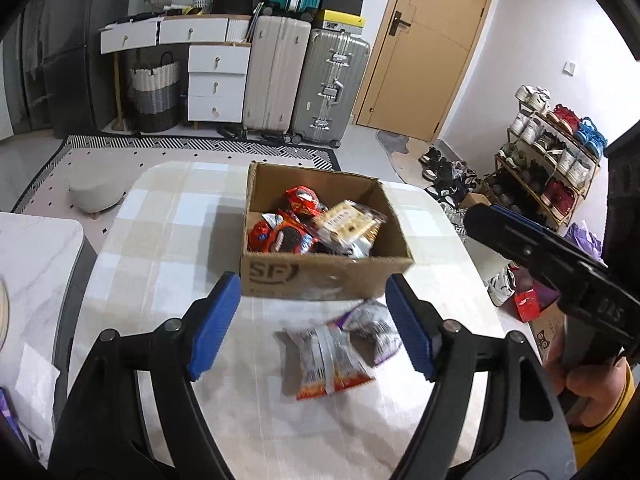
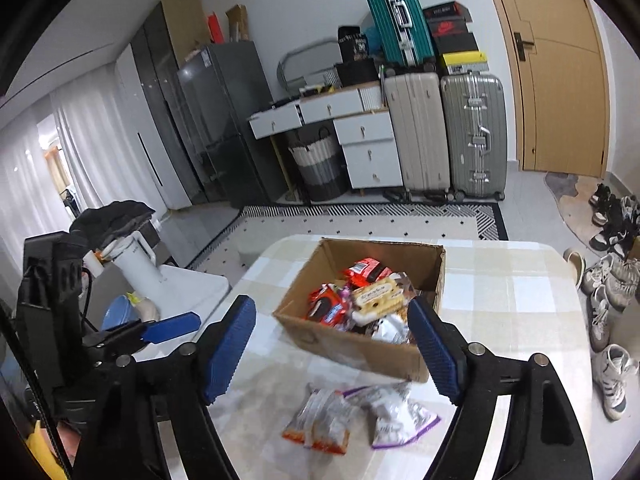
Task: Organize snacks
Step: 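Move both tools back toward the two snack bags on the table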
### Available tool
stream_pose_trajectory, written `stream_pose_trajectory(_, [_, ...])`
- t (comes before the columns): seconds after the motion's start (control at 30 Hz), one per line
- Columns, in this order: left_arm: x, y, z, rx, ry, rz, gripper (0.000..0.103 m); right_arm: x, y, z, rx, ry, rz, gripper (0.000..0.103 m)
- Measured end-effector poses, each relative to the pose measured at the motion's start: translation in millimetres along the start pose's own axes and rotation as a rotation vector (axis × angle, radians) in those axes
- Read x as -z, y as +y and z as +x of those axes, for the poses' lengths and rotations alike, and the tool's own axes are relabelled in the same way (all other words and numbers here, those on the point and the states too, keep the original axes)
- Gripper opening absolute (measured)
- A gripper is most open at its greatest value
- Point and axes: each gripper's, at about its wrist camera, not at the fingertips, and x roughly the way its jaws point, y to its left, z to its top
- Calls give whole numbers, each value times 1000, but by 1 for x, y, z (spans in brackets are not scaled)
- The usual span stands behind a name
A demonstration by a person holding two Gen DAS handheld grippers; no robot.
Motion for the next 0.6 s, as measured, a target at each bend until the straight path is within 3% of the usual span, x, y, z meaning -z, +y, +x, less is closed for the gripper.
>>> stream_pose_trajectory(0.2, [45, -9, -45, -8, -103, 11, 79, 36, 20, -51, -12, -67, -25, 90])
stream_pose_trajectory(0.6, [112, -9, -94, -17, -140, 10, 83, 111, 27, -111, 10, -117, 27, 97])
